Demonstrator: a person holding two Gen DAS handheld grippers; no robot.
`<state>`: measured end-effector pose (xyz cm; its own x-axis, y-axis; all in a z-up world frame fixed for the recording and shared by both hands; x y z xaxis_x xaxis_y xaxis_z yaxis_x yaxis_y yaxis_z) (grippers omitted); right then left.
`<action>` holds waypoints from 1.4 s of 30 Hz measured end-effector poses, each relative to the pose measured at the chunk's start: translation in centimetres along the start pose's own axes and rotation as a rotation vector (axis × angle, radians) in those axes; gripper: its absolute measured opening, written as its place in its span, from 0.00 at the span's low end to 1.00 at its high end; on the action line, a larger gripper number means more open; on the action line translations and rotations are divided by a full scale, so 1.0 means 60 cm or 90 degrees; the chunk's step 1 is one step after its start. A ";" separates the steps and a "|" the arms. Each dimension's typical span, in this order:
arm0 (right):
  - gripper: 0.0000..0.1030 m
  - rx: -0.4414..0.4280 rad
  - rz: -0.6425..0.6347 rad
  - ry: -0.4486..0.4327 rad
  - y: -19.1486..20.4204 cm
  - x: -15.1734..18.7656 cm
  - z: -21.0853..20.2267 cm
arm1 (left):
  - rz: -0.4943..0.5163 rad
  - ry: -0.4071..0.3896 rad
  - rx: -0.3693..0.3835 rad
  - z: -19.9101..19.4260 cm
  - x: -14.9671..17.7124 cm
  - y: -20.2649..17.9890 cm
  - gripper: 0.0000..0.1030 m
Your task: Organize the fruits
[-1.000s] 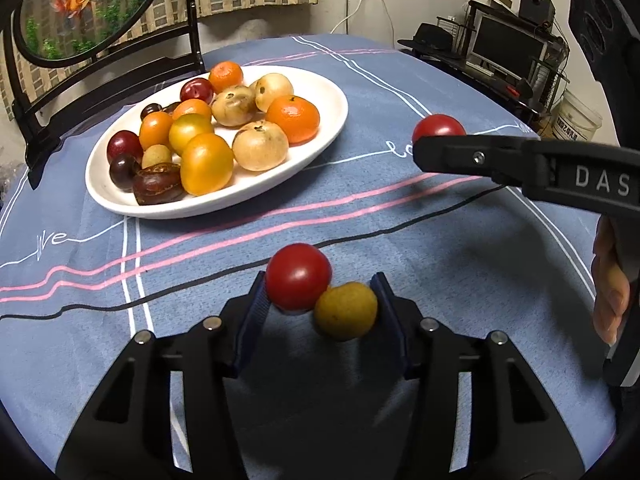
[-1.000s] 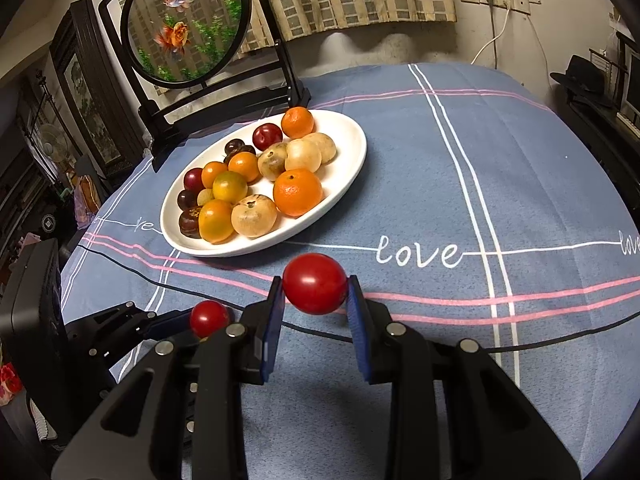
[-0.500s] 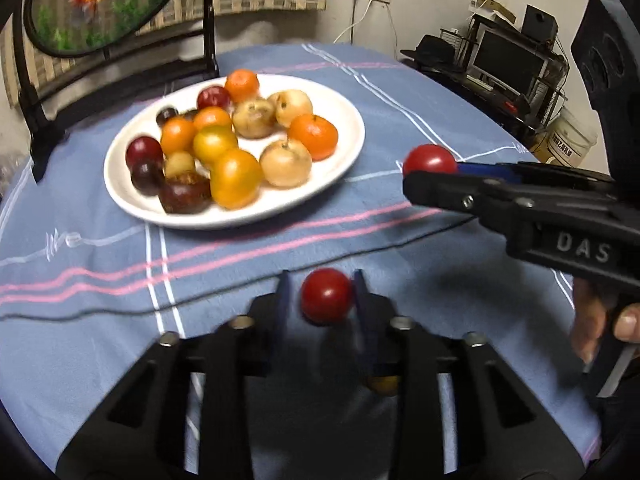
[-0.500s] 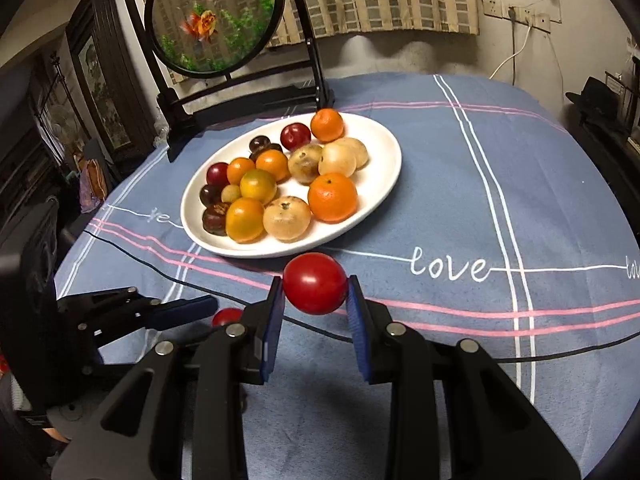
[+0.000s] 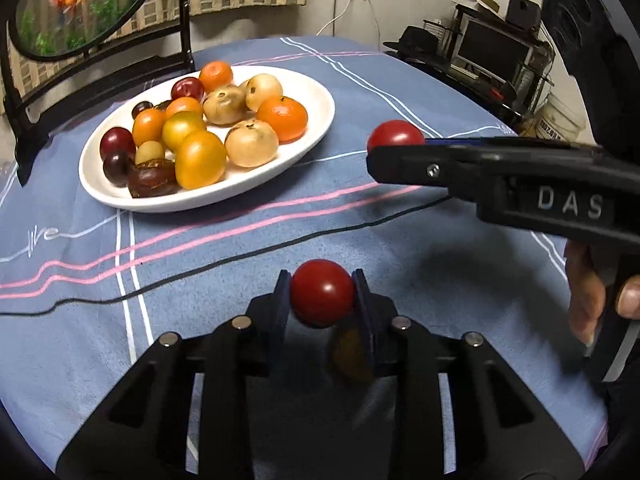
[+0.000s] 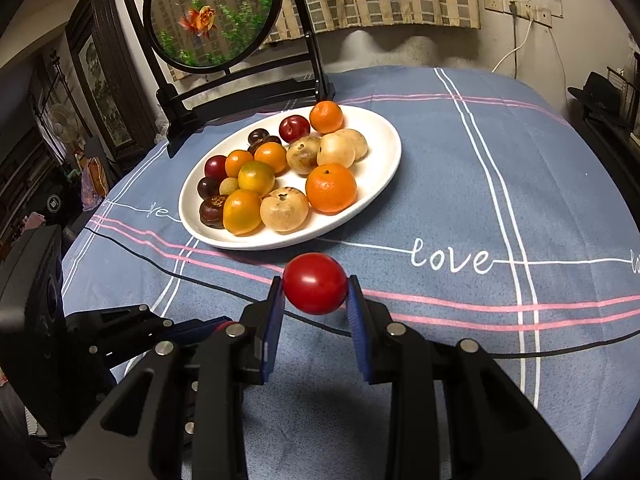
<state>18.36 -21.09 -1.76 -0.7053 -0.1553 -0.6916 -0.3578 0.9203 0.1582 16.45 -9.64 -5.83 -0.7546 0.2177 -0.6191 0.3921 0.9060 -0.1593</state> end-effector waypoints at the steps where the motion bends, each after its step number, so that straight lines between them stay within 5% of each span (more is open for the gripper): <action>1: 0.31 -0.001 -0.002 0.000 0.002 0.000 0.000 | -0.006 0.002 0.002 0.000 0.000 0.002 0.31; 31: 0.31 -0.009 -0.017 -0.001 0.014 0.007 -0.004 | -0.034 -0.025 0.009 -0.052 0.027 -0.014 0.32; 34: 0.31 -0.009 -0.017 -0.001 0.014 0.009 -0.005 | -0.020 -0.024 0.003 -0.046 0.036 -0.020 0.49; 39: 0.31 -0.011 -0.015 -0.003 0.013 0.009 -0.007 | -0.014 -0.032 -0.010 -0.041 0.045 -0.024 0.59; 42: 0.31 -0.012 -0.015 -0.002 0.014 0.009 -0.009 | 0.013 -0.066 -0.066 -0.054 0.049 -0.036 0.58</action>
<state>17.36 -20.58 -1.60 -0.6945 -0.1765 -0.6975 -0.3864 0.9093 0.1547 11.68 -9.80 -4.78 -0.6863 0.2020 -0.6987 0.3462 0.9356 -0.0696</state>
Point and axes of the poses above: each gripper's, at about its wrist camera, not at the fingertips, and z roughly the way its jaws point, y to its left, x to its underside, the point moved 5 cm from there along z, roughly the way its jaws point, and after that the axes turned 5 degrees about -z, right-handed, at the moved point
